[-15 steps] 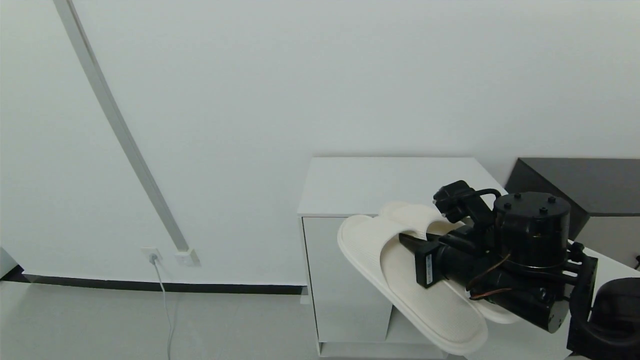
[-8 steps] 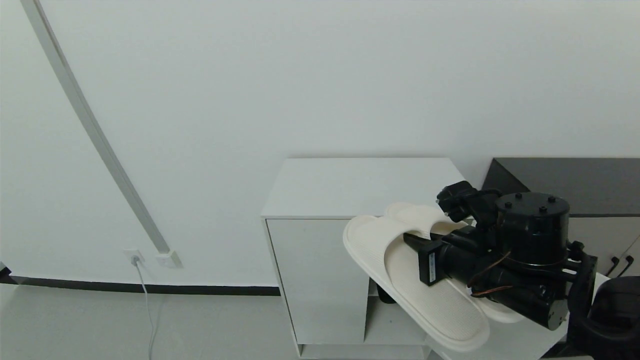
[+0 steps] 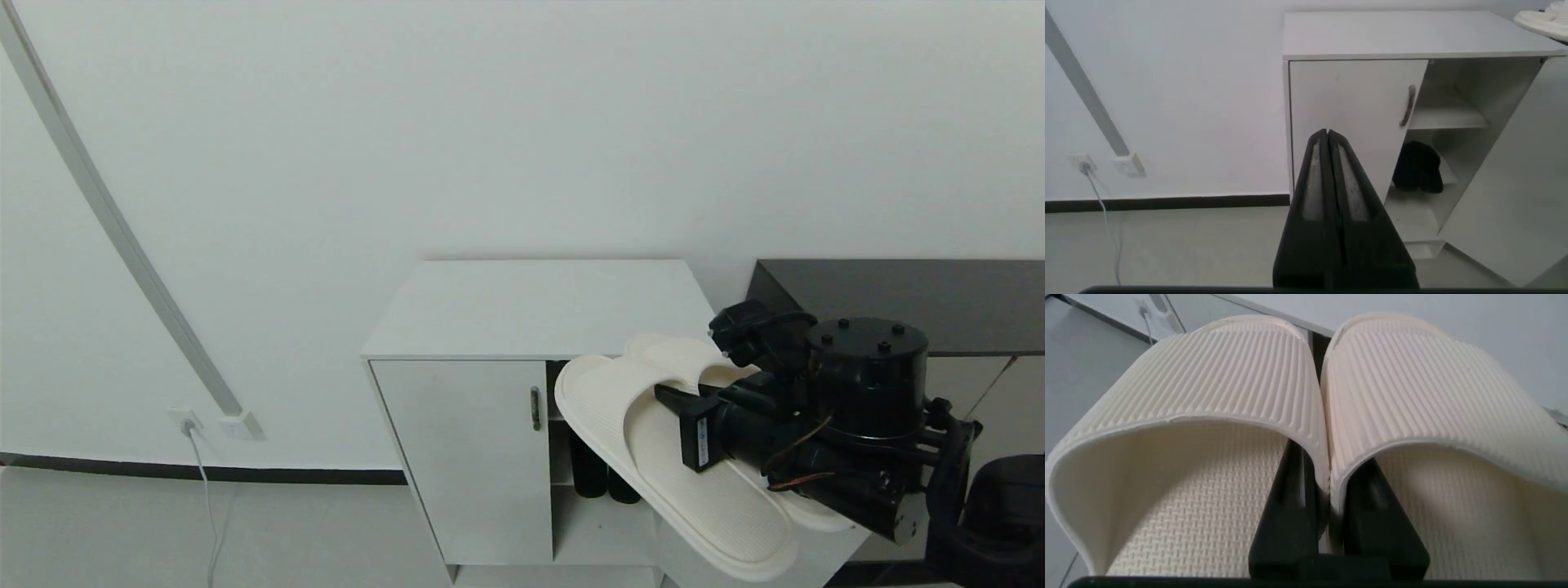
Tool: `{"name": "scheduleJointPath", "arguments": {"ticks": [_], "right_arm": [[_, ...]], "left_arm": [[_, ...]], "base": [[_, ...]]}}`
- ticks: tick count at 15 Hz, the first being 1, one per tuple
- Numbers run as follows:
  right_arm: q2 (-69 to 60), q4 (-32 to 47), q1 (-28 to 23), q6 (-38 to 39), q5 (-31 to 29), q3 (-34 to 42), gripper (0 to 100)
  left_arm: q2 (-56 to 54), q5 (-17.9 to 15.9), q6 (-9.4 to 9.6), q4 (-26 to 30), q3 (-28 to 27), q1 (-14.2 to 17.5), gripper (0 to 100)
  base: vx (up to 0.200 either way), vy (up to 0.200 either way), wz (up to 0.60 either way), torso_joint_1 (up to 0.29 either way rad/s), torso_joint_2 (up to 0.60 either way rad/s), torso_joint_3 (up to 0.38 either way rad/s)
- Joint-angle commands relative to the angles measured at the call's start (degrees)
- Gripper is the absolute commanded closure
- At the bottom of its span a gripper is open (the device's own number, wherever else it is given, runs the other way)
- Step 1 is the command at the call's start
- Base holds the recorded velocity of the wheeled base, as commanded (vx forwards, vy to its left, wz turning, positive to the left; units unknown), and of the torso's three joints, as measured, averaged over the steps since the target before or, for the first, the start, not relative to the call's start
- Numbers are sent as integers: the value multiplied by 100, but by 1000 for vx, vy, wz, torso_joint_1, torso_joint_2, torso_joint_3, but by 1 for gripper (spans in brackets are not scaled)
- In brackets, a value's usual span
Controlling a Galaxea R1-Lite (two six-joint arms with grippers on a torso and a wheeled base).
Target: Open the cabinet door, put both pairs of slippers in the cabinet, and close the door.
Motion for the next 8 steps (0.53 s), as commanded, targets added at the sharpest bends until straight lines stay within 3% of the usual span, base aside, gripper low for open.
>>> {"name": "scheduleJointPath", "arguments": {"ticks": [1,8], "right_arm": [[14,-2,-3,0,-6,1,100],[23,-37,6,0,20,97,100]], "left_arm": [[7,-2,-7,-1,0,0,100],[7,-2,-7,-1,0,0,100]], "base": [[0,0,0,0,0,0],[0,0,0,0,0,0]]}}
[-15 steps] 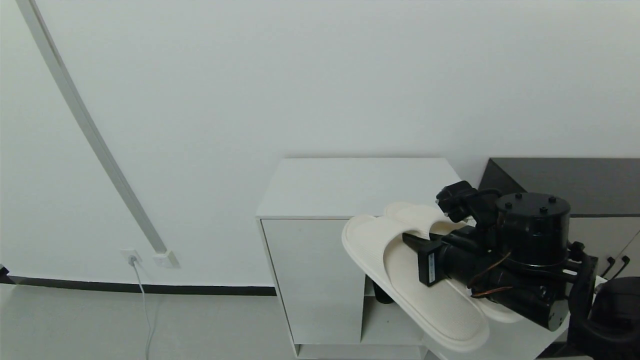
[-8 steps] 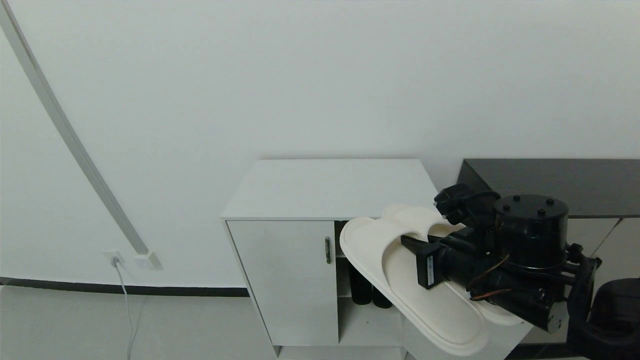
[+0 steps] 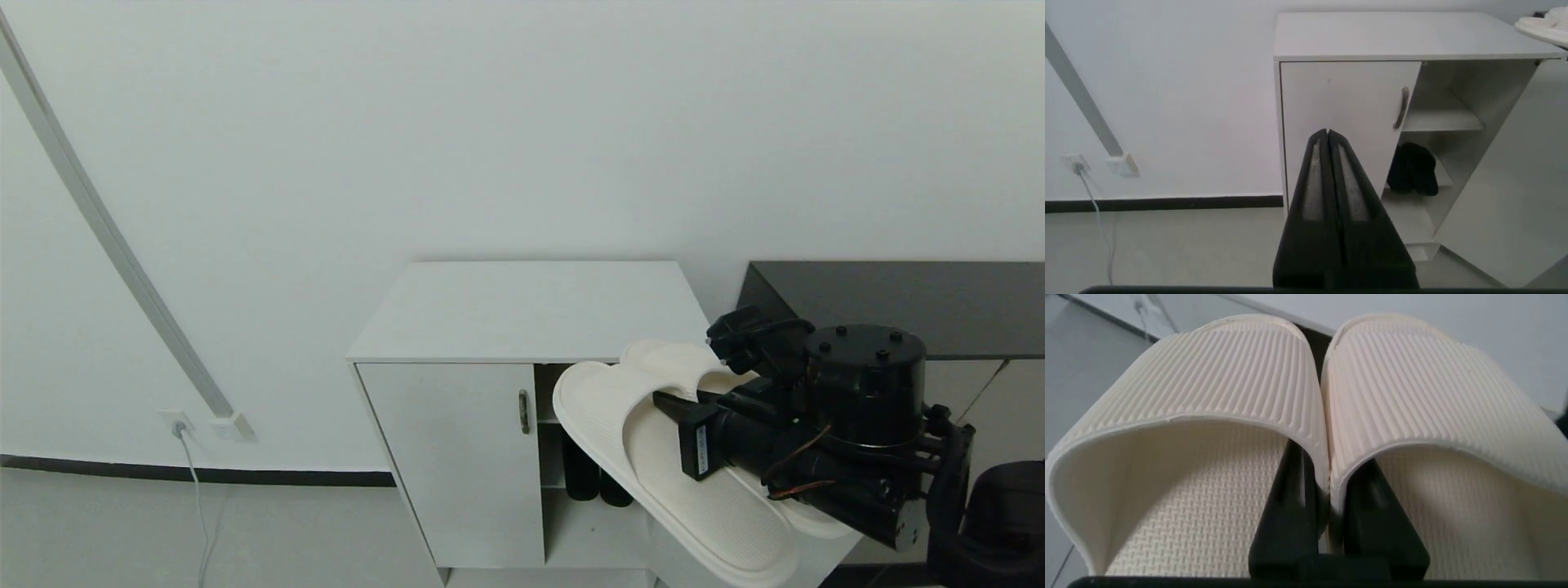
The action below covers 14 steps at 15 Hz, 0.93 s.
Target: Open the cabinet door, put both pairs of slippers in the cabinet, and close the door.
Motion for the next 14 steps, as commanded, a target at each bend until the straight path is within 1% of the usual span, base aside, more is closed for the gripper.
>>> {"name": "scheduleJointPath", "arguments": {"ticks": [1,6,8,14], "right_arm": [[12,-13,-16,11,25,21,100],[38,-13,28,-165,-10,135,100],[12,-13,89,-165,7,153,100],[21,-13,124,-165,7,170,100]], "left_arm": [[7,-2,-1,-2,0,5,100],[7,7,-1,-2,0,5,100],[7,-2,8,-2,0,5,100],[7,-2,8,-2,0,5,100]], "base": [[0,0,0,0,0,0],[0,0,0,0,0,0],[0,0,-600,7,-2,2],[0,0,0,0,0,0]]}}
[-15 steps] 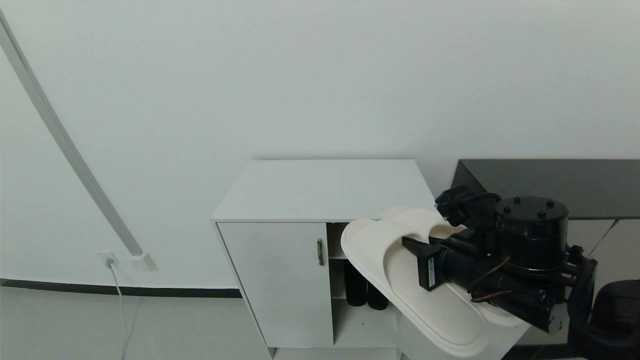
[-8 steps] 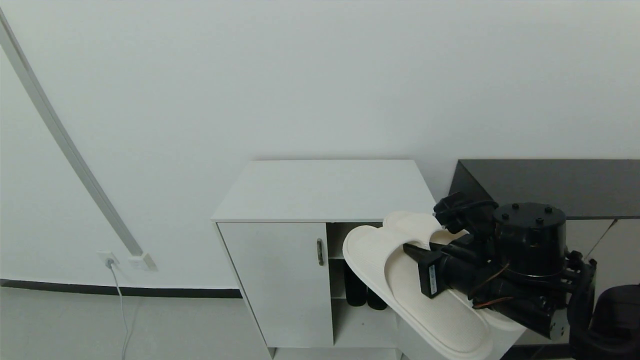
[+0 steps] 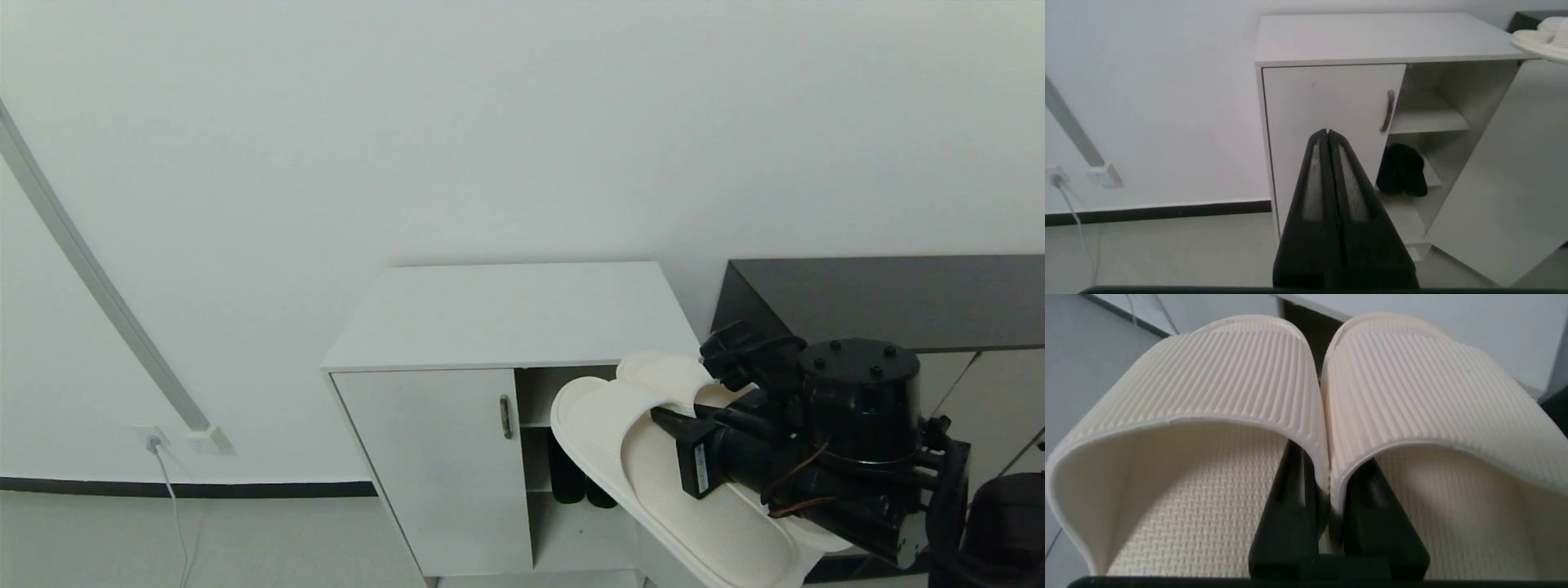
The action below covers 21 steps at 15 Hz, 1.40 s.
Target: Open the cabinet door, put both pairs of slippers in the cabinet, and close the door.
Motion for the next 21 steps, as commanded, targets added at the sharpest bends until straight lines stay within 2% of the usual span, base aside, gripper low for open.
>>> {"name": "scheduleJointPath", "arguments": {"ticks": [1,4,10,21], "right_arm": [[5,0,22,2,-1,6,100],[22,-26,48,2,-1,6,100],[22,-44,145,2,-1,76,100],[40,-35,145,2,7,120,100]], "left_arm": [[7,-2,-5,-1,0,0,100],[7,-2,-5,-1,0,0,100],[7,7,-5,-1,0,0,100],[7,-2,-5,-1,0,0,100]], "base": [[0,0,0,0,0,0],[0,0,0,0,0,0],[0,0,0,-144,338,186],[0,0,0,-201,487,279]]}}
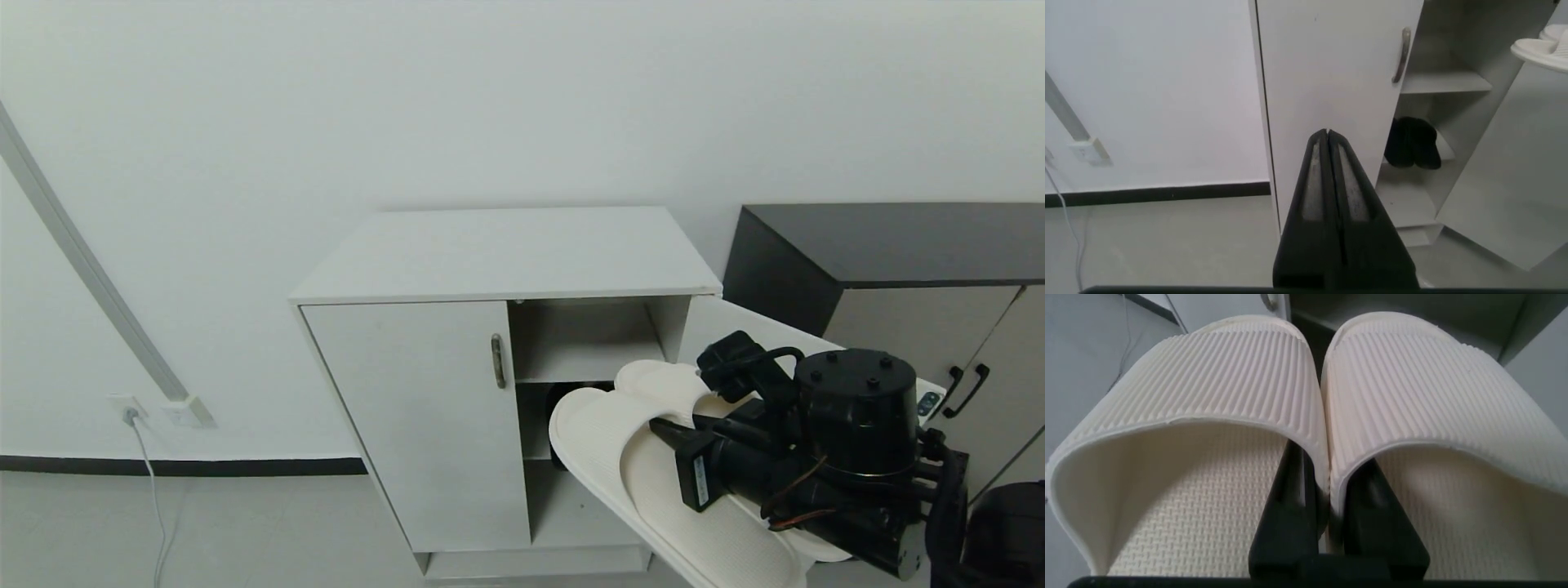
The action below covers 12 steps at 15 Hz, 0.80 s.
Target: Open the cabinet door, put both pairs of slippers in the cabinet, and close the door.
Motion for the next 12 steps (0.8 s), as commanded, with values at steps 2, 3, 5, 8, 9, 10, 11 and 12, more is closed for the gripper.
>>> {"name": "scheduleJointPath", "arguments": {"ticks": [2,3,5,8,9,10,11,12], "right_arm": [[17,-10,0,2,1,16,100],[17,-10,0,2,10,24,100],[43,-10,0,2,1,24,100],[43,-10,0,2,10,24,100],[43,-10,0,2,1,24,100],[43,-10,0,2,1,24,100],[52,-10,0,2,1,24,100],[52,-10,0,2,1,24,100]], "left_arm": [[7,1,-1,-1,0,0,100],[7,1,-1,-1,0,0,100],[7,1,-1,-1,0,0,100],[7,1,-1,-1,0,0,100],[7,1,-1,-1,0,0,100],[7,1,-1,-1,0,0,100],[7,1,-1,-1,0,0,100],[7,1,-1,-1,0,0,100]], "base": [[0,0,0,-205,525,317],[0,0,0,-198,510,334],[0,0,0,-190,513,327],[0,0,0,-173,494,321],[0,0,0,-149,476,344],[0,0,0,-149,466,325],[0,0,0,-154,476,325],[0,0,0,-129,471,334]]}}
